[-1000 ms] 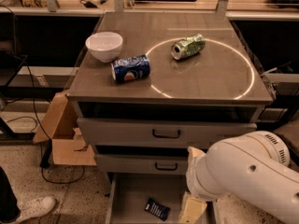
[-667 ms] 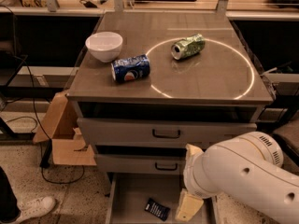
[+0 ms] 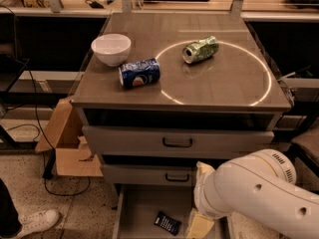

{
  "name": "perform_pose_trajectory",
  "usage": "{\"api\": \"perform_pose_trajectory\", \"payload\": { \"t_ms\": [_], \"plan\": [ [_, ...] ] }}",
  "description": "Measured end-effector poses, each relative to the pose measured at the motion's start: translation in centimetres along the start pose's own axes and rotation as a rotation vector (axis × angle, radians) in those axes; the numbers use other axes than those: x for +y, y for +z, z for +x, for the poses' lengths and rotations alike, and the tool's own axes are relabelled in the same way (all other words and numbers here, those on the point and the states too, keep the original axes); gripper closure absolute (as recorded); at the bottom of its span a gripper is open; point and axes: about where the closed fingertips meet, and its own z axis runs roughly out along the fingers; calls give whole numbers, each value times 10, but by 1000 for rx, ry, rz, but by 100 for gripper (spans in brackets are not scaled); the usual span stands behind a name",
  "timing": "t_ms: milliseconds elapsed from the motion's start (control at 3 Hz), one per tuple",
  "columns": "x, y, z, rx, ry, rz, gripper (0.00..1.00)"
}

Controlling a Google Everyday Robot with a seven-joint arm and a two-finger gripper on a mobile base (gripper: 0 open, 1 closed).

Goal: Pick rxbar blueberry from bottom drawer and place on counter

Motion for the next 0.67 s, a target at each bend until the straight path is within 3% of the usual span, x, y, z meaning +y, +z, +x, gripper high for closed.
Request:
{"api": "perform_pose_trajectory", "payload": {
  "t_ms": [667],
  "plan": [
    [27, 70, 13, 36, 44, -50, 0]
  ]
}}
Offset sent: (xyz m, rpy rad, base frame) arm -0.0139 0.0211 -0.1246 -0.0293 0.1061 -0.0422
